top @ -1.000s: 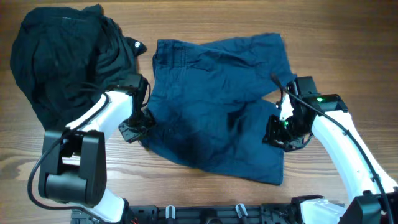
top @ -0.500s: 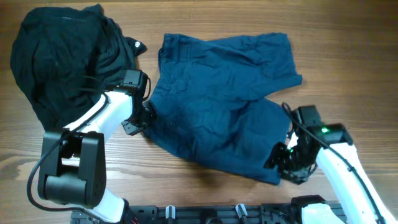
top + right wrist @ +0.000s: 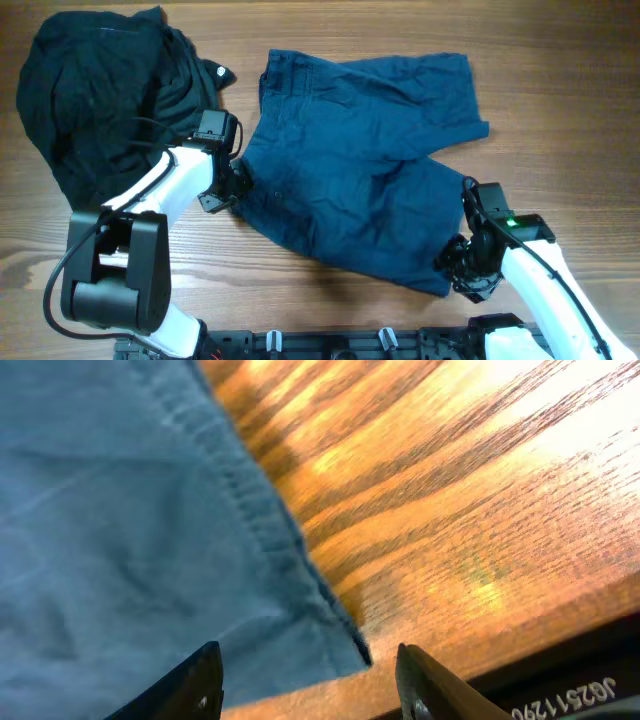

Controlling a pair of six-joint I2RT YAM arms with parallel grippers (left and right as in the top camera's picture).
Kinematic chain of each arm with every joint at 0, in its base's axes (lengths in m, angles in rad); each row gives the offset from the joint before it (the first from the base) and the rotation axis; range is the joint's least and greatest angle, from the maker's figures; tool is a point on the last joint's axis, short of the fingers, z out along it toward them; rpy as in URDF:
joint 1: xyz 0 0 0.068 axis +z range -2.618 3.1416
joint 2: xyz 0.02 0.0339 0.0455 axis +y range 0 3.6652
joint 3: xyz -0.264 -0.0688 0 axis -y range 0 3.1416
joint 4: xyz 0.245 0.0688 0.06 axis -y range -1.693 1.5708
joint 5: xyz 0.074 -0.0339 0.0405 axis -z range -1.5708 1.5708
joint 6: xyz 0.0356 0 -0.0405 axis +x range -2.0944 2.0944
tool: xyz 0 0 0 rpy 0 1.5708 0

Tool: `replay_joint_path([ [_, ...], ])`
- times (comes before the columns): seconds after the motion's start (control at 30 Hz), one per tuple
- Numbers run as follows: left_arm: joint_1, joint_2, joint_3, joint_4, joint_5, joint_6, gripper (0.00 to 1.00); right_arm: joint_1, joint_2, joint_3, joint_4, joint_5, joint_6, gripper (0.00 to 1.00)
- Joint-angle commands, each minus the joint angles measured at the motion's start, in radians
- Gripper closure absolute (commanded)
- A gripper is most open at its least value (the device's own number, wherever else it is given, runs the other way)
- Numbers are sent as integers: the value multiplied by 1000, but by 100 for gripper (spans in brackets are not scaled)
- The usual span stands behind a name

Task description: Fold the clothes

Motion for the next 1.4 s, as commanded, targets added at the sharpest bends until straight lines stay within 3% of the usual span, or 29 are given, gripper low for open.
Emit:
replay_joint_path([
  [0.0, -3, 16, -11, 20, -6, 12, 96, -3, 0, -40, 20, 32, 26, 48],
  [0.13, -3, 16, -11, 21, -6, 12, 96, -3, 10, -44, 67, -31, -28, 68],
  [0.43, -3, 16, -11, 20, -6, 13, 96, -3, 121, -47, 84, -41, -60, 62],
  [0.67, -3, 16, -11, 21, -6, 35, 96, -3, 238, -47, 129, -129, -140, 71],
  [0.7, -3, 16, -11, 21, -6, 35, 96, -3, 243, -47, 134, -138, -142, 75],
  [0.77, -3, 16, -11, 20, -6, 35, 96, -3, 245, -46, 164, -155, -151, 96],
  [0.9, -2, 15, -5, 28, -7, 50, 96, -4, 216, 8, 190, -180, -160, 96],
  [1.07, -2, -45, 54, -19, -26, 65, 96, -4, 148, 209, 74, -172, -212, 96],
  [1.37, -2, -365, 59, -105, -146, 64, 96, -5, 37, 548, -177, -50, -270, 96],
])
